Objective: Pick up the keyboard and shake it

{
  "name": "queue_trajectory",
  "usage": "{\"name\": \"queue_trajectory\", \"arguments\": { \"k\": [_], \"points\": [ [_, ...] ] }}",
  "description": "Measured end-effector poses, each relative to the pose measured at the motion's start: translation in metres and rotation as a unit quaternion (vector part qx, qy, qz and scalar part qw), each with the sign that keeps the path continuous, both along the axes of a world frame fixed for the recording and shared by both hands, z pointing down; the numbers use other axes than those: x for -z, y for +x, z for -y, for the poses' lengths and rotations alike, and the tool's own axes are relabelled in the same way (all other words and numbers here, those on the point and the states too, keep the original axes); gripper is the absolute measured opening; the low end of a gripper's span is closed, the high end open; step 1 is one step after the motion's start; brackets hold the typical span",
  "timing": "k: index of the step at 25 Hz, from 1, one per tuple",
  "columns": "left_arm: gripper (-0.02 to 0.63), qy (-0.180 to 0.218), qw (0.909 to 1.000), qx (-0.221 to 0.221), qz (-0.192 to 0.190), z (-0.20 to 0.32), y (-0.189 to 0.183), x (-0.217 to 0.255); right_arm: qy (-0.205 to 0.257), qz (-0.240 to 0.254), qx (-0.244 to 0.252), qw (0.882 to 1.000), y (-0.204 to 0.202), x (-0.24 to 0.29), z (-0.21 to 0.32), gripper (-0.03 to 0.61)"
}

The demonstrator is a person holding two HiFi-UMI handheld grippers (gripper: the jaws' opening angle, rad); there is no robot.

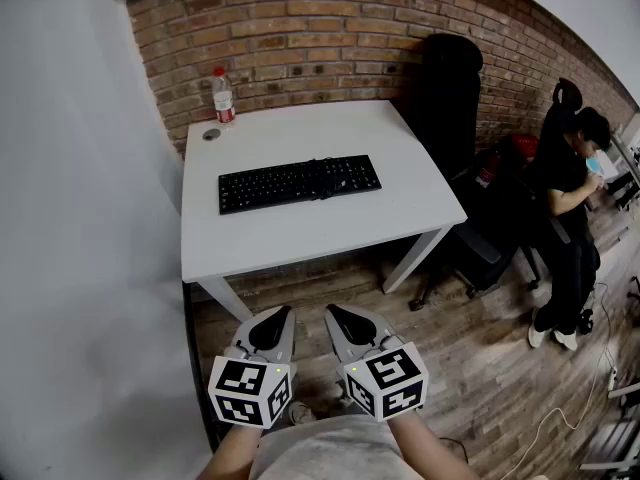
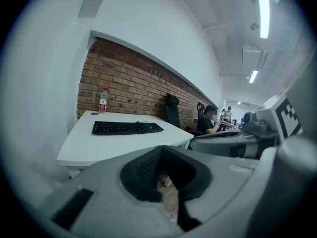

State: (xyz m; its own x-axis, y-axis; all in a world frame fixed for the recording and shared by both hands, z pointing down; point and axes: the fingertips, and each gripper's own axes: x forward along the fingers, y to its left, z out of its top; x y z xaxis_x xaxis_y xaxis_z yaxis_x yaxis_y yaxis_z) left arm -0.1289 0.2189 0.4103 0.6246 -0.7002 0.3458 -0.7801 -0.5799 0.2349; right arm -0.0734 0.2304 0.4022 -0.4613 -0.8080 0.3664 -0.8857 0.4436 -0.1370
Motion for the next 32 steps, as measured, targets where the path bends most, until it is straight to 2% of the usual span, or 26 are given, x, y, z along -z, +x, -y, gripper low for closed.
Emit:
{"name": "queue_trajectory", "arguments": {
  "k": [10, 19, 32],
  "points": [
    [-0.005, -0.014, 0.9998, -0.008, -0.013, 0.017, -0.009, -0.004, -0.009, 0.006, -0.011, 1.0, -0.01, -0.003, 0.016, 0.009],
    [-0.005, -0.024, 0.9995, -0.005, -0.018, 0.051, -0.002, -0.009, -0.019, 0.012, -0.009, 1.0, -0.001, -0.01, 0.049, 0.009],
    [-0.005, -0.041, 0.9983, 0.038, -0.017, 0.145, 0.056, -0.028, -0.033, 0.024, 0.041, 0.998, 0.055, -0.031, 0.148, 0.01]
  ]
}}
